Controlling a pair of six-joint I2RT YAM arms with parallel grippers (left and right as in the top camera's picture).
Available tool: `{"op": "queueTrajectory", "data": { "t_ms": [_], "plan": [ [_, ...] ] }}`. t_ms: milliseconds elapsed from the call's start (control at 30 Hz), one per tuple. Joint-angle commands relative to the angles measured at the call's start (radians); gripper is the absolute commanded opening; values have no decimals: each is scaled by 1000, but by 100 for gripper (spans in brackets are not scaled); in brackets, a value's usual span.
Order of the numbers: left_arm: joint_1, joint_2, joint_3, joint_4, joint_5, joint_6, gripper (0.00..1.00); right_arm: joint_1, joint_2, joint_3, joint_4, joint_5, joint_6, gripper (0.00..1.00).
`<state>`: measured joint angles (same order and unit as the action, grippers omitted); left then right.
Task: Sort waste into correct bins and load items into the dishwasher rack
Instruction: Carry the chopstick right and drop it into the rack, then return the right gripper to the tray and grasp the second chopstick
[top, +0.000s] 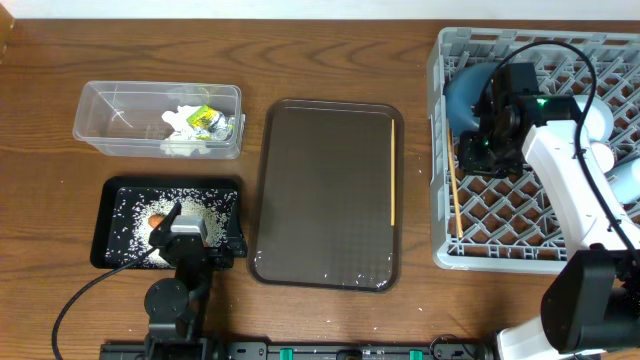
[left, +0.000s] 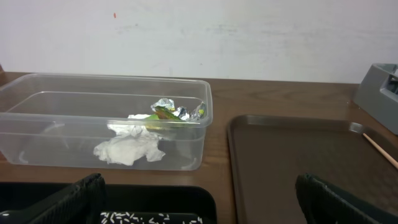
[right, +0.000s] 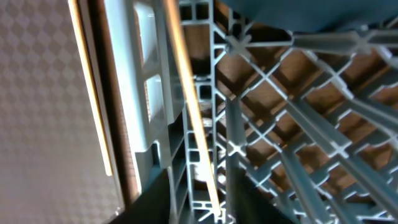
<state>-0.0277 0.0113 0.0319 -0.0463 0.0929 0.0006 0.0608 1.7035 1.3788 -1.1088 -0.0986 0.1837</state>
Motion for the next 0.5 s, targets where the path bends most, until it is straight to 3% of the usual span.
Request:
{"op": "queueTrajectory", "data": {
  "t_ms": [0,67,300,467],
  "plan": [
    [6,-1,-28,-15,-4,6,99,16,4,0,-16,-7,-5,51],
    [6,-1,-28,-15,-4,6,99,17,4,4,-38,-13,13,63],
    [6,-1,-28,-15,-4,6,99,31,1,111,-140,-113,47,61],
    [6,-1,-28,-15,-4,6,99,116,-6,169,-112,-235,51,62]
  ]
}}
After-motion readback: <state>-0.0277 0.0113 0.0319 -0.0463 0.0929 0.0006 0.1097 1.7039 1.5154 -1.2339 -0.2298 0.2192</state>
